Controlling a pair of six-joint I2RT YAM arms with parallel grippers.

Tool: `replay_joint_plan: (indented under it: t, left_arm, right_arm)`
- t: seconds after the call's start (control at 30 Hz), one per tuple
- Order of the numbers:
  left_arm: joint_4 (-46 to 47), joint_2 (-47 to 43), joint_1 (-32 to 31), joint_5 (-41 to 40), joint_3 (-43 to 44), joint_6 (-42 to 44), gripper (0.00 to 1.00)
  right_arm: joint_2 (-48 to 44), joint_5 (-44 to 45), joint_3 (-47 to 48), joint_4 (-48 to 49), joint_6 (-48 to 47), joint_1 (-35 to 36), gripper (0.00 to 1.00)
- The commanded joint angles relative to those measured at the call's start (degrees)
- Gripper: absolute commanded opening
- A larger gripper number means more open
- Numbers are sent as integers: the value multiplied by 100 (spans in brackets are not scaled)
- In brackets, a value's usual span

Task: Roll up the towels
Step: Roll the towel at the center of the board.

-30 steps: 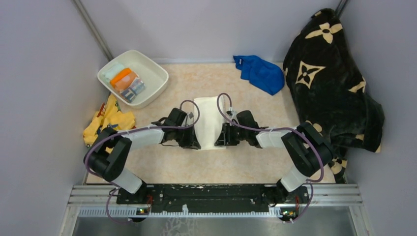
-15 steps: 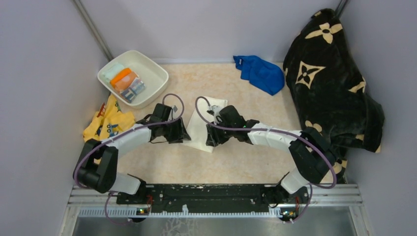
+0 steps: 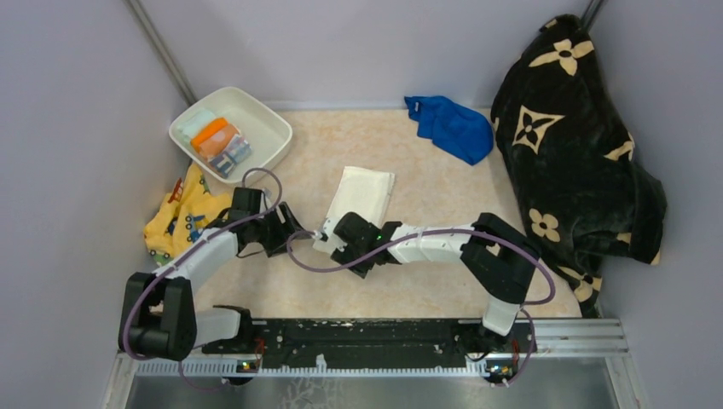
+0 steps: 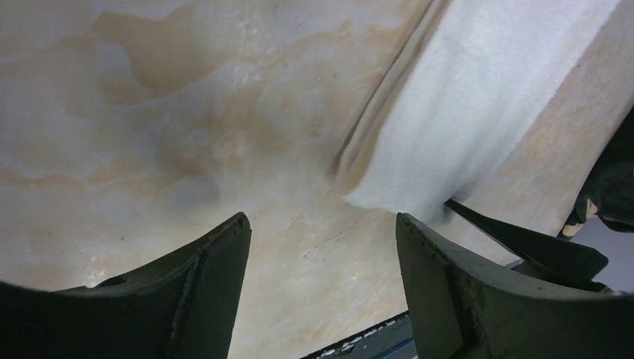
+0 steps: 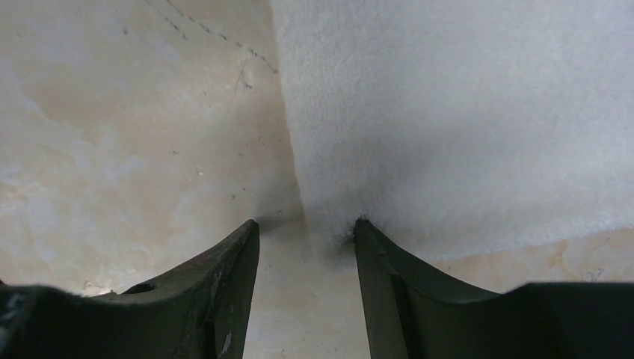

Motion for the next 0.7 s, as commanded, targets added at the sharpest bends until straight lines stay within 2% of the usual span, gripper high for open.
replay_joint_plan:
  t: [0.0,0.13,0.27,0.33,0.43,0.5,0.53,0.67]
  left_arm:
    - [-85,-197,176,243,-242,-207,77]
    - [-137,-180,180,187,-261,-230,78]
    - [-143,-174,180,198,-317,-297,78]
    - [-107,-197,180,238,-384,-367,78]
    - [-46,-275,178,300,-521,-504,78]
    - [11,-341,179,363,-618,-626,78]
    - [41,-372,172,406,-665,-699,78]
    - [161,-606,171,546,-821,-1026,79]
  right_arm:
    - [273,659,206,-152,-406,204,50]
    - [509,912,146,-106,-502,249,50]
    - [767,998,125,-118,-579,257,45]
    - [884,1042,125,-114,-581,257,38]
    - [1013,963,187,-135,-556,253,21]
    - [1045,776,345,-227,-528,256,4]
    - [1036,641,414,-256,-495,253,0]
    - [837,-328,705,-302,-211,152,0]
